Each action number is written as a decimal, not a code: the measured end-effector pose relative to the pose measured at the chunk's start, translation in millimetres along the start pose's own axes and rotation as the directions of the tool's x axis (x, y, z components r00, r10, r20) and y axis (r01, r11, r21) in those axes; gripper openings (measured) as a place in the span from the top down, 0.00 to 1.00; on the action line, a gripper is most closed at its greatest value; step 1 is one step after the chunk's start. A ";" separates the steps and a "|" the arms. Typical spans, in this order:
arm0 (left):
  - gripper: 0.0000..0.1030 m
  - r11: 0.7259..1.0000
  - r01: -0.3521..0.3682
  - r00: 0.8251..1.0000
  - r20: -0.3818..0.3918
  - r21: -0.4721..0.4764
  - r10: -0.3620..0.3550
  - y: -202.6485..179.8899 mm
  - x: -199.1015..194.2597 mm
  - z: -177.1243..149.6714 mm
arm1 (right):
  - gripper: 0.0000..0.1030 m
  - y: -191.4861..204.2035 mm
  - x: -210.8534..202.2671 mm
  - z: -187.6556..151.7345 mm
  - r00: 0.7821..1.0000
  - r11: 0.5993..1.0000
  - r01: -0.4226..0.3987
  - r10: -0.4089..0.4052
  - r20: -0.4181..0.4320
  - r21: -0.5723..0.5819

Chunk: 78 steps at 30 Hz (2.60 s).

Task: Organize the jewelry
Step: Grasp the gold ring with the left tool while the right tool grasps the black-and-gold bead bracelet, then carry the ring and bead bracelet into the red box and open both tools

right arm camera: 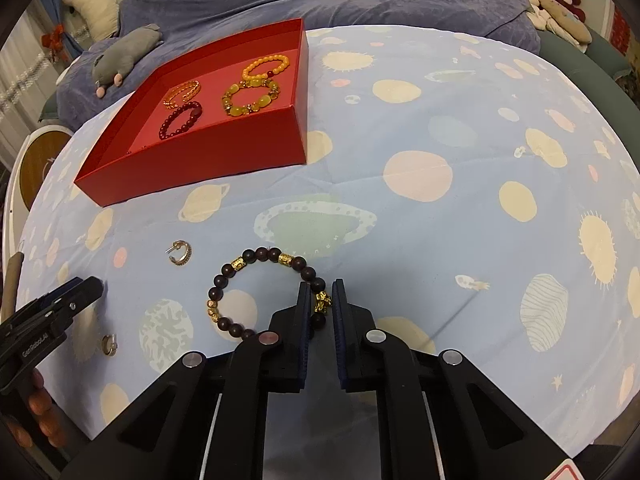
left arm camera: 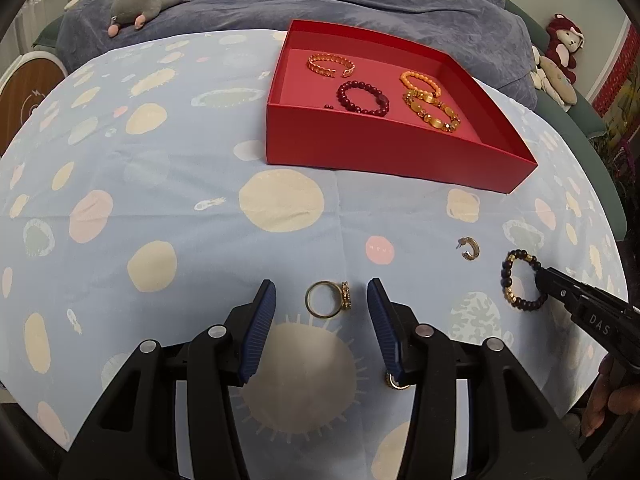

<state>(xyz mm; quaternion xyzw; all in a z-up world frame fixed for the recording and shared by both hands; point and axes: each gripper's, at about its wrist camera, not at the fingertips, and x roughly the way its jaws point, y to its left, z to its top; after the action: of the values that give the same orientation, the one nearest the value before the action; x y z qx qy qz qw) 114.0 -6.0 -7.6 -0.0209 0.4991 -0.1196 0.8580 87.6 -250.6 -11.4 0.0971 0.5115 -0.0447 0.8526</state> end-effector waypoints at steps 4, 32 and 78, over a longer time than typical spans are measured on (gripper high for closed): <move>0.67 1.000 0.001 1.000 0.003 0.008 -0.001 0.1 0.6 0.3 | 0.90 3.9 -1.2 -3.0 1.000 1.000 -0.008 0.008 -0.001 0.003; 0.80 0.996 0.093 0.995 0.029 -0.011 -0.092 -7.3 -45.4 -3.2 | 0.90 30.4 -59.7 -13.1 0.993 0.994 -0.106 0.106 0.051 -0.015; 0.80 0.991 0.112 0.993 0.039 0.075 -0.115 -29.8 42.6 168.4 | 0.90 75.3 26.5 168.1 0.981 0.980 -0.171 0.179 0.080 -0.099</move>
<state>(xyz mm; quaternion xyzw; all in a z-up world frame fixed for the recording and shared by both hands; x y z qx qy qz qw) 273.8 -58.6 45.1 -0.0209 0.4739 -0.1859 0.8605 258.4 -211.9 51.2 0.1005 0.4643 0.0495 0.8785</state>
